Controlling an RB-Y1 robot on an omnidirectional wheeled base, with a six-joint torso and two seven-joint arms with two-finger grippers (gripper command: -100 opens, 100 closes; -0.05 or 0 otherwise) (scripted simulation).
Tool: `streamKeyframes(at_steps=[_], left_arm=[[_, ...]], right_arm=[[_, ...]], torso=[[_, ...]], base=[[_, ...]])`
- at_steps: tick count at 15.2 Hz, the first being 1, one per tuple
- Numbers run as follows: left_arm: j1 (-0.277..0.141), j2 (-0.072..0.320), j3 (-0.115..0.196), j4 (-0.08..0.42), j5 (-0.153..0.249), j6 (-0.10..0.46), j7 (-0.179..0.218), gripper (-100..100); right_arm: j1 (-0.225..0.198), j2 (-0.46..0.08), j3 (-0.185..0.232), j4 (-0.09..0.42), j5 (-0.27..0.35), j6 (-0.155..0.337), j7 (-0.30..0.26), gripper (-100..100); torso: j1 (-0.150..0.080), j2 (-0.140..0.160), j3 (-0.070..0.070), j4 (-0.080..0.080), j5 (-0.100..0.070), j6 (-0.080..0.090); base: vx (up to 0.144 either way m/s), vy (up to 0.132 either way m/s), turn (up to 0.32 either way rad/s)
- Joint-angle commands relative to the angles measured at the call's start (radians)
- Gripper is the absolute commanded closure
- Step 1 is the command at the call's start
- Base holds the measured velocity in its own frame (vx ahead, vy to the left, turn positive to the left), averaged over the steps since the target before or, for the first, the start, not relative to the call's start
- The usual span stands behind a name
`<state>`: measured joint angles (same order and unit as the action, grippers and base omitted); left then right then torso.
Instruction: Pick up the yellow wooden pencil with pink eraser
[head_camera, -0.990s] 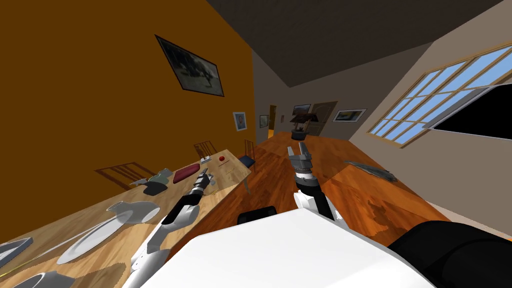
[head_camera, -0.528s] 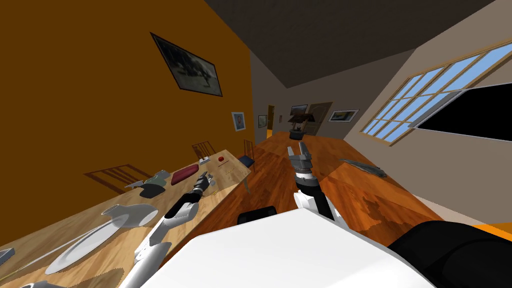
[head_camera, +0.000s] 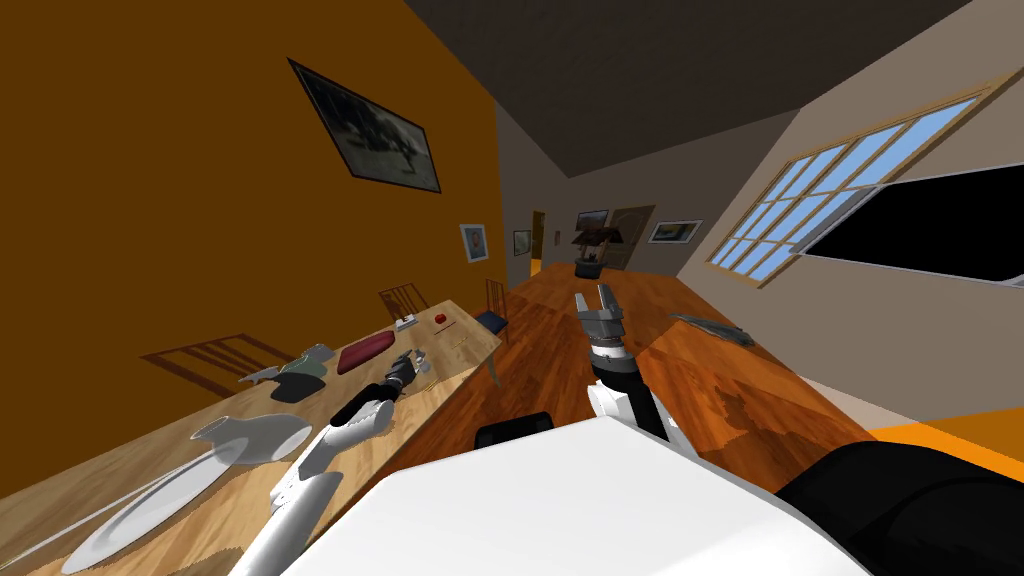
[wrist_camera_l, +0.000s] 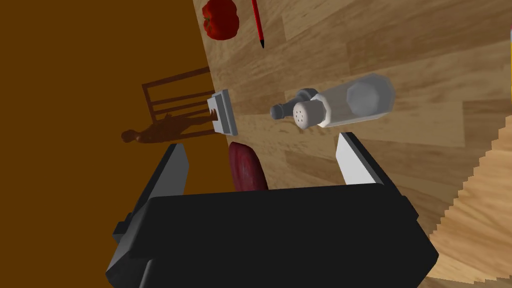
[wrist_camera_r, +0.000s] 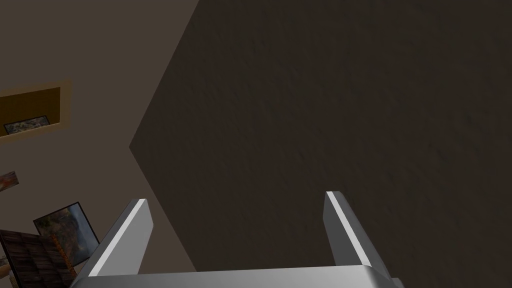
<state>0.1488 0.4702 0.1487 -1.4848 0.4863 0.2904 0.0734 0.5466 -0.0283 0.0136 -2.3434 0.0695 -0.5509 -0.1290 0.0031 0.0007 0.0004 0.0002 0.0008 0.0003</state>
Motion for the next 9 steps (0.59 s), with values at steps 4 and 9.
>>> streamKeyframes(at_steps=[4, 9], left_arm=[[-0.049, 0.02, 0.014, 0.096, 0.044, 0.111, 0.028, -100], [-0.103, 0.037, 0.033, 0.177, 0.094, 0.218, 0.06, -100]], right_arm=[[0.0, 0.0, 0.0, 0.0, 0.0, 0.0, 0.0, 0], [0.0, 0.0, 0.0, 0.0, 0.0, 0.0, 0.0, 0]], torso=[[0.0, 0.0, 0.0, 0.0, 0.0, 0.0], [0.0, 0.0, 0.0, 0.0, 0.0, 0.0]], base=[[-0.022, 0.036, -0.082], [-0.017, 0.036, -0.062]])
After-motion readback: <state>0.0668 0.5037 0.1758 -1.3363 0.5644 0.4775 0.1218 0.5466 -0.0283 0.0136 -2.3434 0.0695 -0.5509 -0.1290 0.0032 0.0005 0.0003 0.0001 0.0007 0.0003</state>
